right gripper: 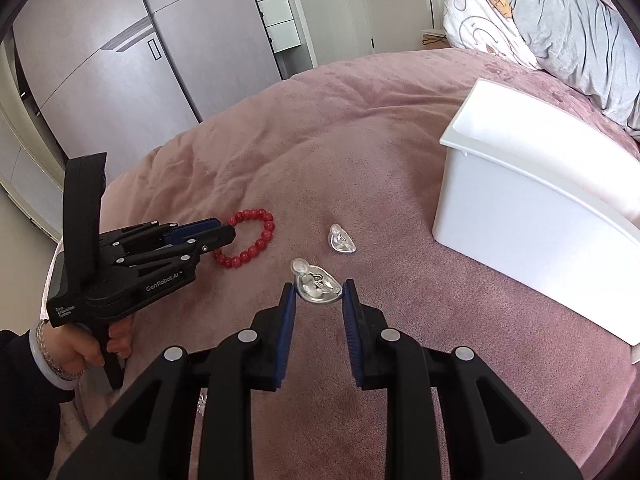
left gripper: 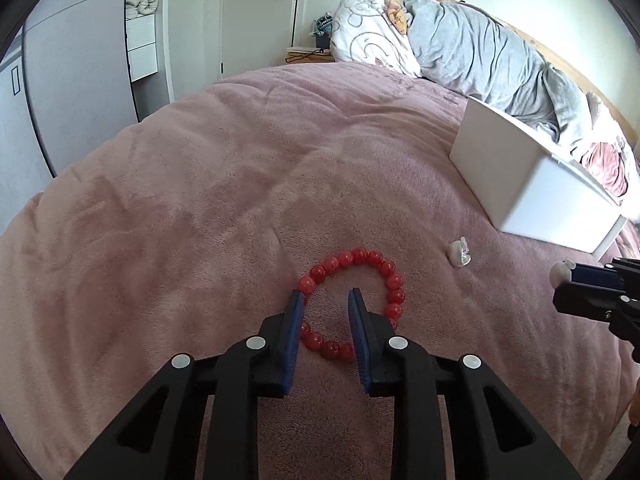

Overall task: Organize jewelry
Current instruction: 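Grasp the red beaded bracelet with the left tool while the right tool grasps the silver pendant charm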

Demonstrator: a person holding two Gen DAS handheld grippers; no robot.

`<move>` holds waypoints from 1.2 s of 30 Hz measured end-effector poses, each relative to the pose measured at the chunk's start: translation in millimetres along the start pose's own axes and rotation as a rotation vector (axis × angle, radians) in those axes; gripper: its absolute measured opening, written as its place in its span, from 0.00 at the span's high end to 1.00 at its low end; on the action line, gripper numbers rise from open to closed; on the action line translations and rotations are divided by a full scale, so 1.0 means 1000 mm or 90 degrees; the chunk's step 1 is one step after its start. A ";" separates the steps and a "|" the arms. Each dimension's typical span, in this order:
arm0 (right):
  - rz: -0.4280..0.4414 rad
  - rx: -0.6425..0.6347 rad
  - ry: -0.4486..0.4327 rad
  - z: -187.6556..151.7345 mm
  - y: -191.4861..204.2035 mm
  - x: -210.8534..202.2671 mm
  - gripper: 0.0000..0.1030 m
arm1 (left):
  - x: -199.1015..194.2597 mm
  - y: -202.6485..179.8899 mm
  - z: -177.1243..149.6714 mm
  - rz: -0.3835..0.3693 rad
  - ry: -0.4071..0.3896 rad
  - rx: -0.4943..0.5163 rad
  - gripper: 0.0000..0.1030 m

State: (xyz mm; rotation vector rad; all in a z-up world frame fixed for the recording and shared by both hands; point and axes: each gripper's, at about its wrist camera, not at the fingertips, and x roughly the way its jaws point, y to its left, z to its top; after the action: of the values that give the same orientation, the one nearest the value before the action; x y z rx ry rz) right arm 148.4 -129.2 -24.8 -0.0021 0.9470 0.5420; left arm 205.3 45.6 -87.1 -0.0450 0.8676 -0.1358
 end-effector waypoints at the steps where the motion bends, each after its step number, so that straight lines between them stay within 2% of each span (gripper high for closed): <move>1: 0.001 0.003 0.001 -0.001 -0.001 0.000 0.77 | 0.001 0.000 -0.001 0.002 0.000 0.000 0.76; 3: 0.003 0.008 0.003 -0.002 -0.003 0.002 0.77 | 0.003 0.002 -0.001 0.004 0.004 -0.008 0.91; 5: 0.005 0.010 0.004 -0.002 -0.003 0.004 0.77 | 0.003 0.008 -0.003 0.000 0.001 -0.030 0.94; 14: 0.014 0.014 -0.002 -0.004 -0.005 0.004 0.77 | -0.007 0.022 -0.007 -0.032 -0.001 -0.093 0.95; 21: 0.020 0.021 -0.022 -0.004 -0.008 -0.010 0.77 | -0.030 0.022 -0.001 -0.046 -0.026 -0.113 0.94; 23: 0.023 0.024 -0.022 -0.005 -0.009 -0.012 0.77 | -0.033 0.022 0.001 -0.030 -0.023 -0.112 0.94; 25: 0.024 0.025 -0.024 -0.005 -0.008 -0.014 0.77 | -0.032 0.017 0.002 -0.020 -0.018 -0.087 0.90; 27: 0.026 0.024 -0.023 -0.007 -0.008 -0.016 0.77 | -0.028 0.006 0.005 0.008 -0.009 -0.027 0.82; 30: 0.027 0.024 -0.023 -0.007 -0.009 -0.017 0.77 | -0.020 -0.008 0.011 0.022 -0.005 0.041 0.70; 36: 0.030 0.044 -0.022 -0.007 -0.017 -0.016 0.77 | 0.008 -0.013 0.024 0.014 0.025 0.091 0.67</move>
State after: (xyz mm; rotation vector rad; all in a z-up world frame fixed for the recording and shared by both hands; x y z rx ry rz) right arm 142.9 -152.9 -20.3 0.0919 0.9335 0.5514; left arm 227.5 31.8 -76.1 0.1012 0.8954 -0.1784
